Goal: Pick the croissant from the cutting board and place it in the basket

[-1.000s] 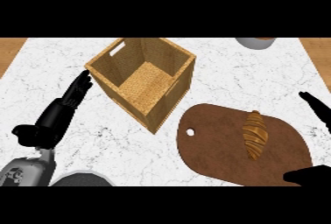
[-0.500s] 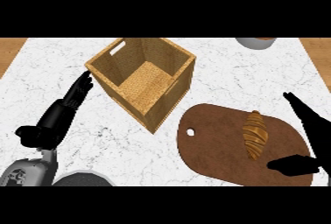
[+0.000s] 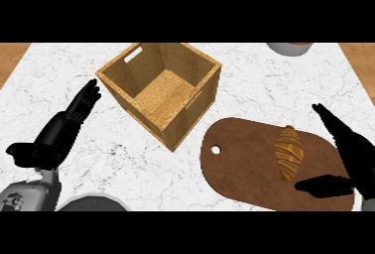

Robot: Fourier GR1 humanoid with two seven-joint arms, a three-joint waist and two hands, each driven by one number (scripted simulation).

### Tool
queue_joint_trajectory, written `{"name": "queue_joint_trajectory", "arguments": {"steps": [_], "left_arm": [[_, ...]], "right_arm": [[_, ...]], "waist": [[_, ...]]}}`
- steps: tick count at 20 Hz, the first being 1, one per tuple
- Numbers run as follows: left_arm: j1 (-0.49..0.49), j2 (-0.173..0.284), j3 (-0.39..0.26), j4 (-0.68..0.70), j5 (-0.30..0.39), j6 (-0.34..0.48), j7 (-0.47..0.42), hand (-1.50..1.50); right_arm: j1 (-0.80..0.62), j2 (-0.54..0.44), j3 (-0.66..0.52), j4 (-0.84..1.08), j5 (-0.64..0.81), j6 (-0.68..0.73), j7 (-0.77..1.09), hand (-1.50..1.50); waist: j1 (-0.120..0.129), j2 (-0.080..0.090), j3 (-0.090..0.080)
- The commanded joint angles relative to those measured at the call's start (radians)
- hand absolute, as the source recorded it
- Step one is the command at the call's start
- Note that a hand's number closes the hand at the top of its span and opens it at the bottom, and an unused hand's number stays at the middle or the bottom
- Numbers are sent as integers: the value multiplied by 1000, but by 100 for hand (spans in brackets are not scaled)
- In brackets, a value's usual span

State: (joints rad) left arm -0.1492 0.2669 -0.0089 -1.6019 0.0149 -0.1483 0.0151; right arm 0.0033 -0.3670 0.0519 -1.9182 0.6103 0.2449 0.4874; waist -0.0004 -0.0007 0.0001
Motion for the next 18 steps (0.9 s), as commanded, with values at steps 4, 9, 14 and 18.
{"name": "queue_joint_trajectory", "arguments": {"steps": [4, 9, 14, 18], "left_arm": [[-46, -34, 22, 86, -41, -21, -34, 0], [40, -37, 21, -72, -27, -45, 36, 0], [-64, -81, 29, 45, -62, -20, 31, 0], [-22, -70, 46, 64, -72, -54, -40, 0]], "right_arm": [[9, 33, -10, -6, 57, 66, 22, -150], [-31, 60, 15, 89, 138, 46, -16, -150], [-51, 118, 57, 89, 206, 40, 11, -150], [-92, 133, 21, 199, 231, 17, -16, -150]], "waist": [[-3, 1, 0], [3, 0, 0], [0, 1, 0], [1, 1, 0]]}}
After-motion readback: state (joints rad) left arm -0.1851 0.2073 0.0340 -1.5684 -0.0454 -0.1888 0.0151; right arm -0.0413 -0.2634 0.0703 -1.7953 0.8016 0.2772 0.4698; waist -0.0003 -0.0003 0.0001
